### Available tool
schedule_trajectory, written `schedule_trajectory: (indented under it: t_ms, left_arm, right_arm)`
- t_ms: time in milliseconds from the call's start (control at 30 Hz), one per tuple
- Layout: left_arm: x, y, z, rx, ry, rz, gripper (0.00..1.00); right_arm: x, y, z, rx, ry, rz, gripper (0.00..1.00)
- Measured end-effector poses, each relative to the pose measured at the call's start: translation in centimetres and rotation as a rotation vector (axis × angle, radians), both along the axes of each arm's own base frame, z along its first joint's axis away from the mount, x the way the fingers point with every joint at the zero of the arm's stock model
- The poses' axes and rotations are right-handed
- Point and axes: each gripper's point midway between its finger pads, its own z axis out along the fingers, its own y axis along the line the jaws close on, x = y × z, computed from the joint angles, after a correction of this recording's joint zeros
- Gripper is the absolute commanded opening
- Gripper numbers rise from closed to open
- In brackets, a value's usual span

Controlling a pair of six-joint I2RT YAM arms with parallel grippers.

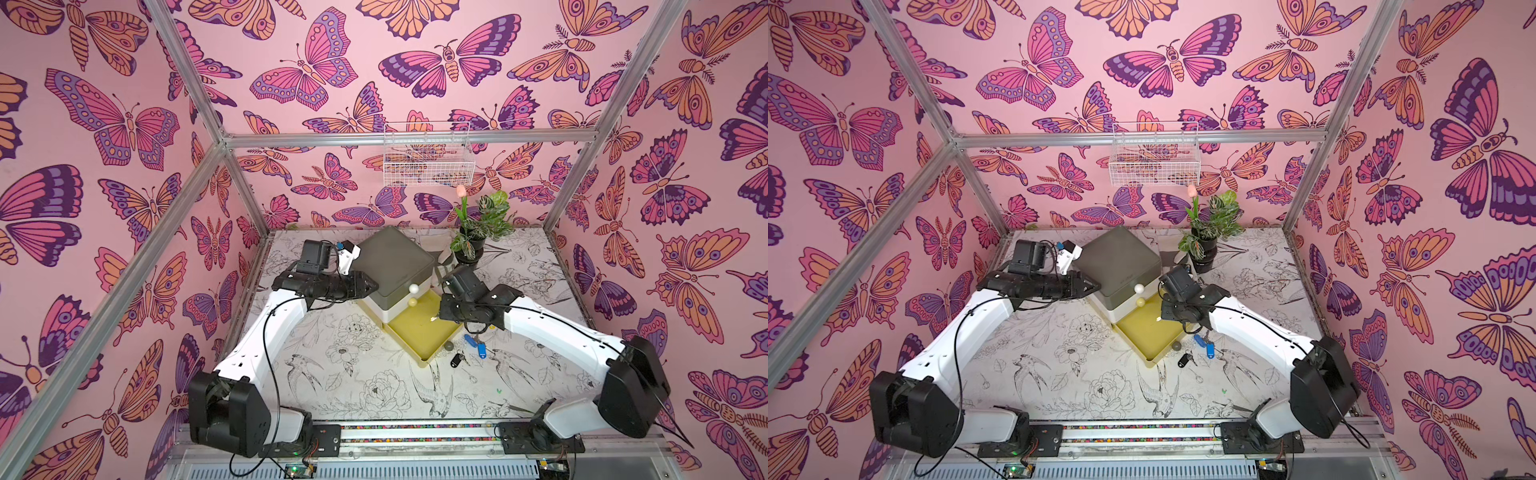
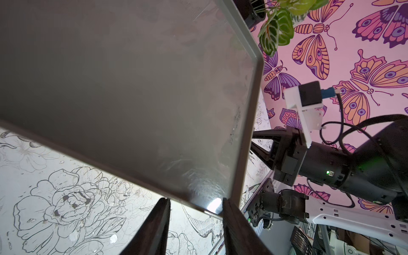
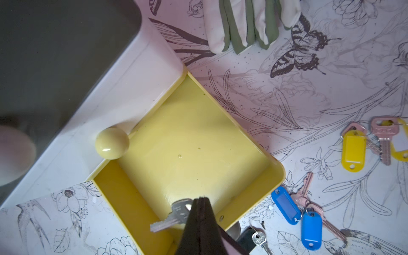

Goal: Take the keys out of the drawer
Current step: Place the key at the center of the board.

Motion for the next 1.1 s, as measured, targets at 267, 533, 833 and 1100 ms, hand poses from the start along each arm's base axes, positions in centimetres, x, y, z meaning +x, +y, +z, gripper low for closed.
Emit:
schedule_trajectory:
  t_ms: [267,533,833,1100]
  left_arm:
    - [-0.3,0.1,4.0,-0.047,-0.121,0.016,0.45]
    - [-1.4,-0.5,7.0,-0.115,-0.180,0.013,0.45]
    - [-3.5,-3.8,7.5,-0.142,-0.179,-0.086,0.46]
    - [-4.6,-5.6,7.5,-0.140,-0.175,-0.127,0.46]
  right_arm:
    - [-1.7,-1.7,1.1,0.002,0.000,-0.009,0.00]
    - [-3.4,-3.7,3.0,-0.023,-0.007,-0.003,0.00]
    - [-4.6,-5.4,7.1,0.019,-0.073,-0.012,0.00]
    - [-5.4,-6.2,7.8,0.017,-0.064,-0.009,0.00]
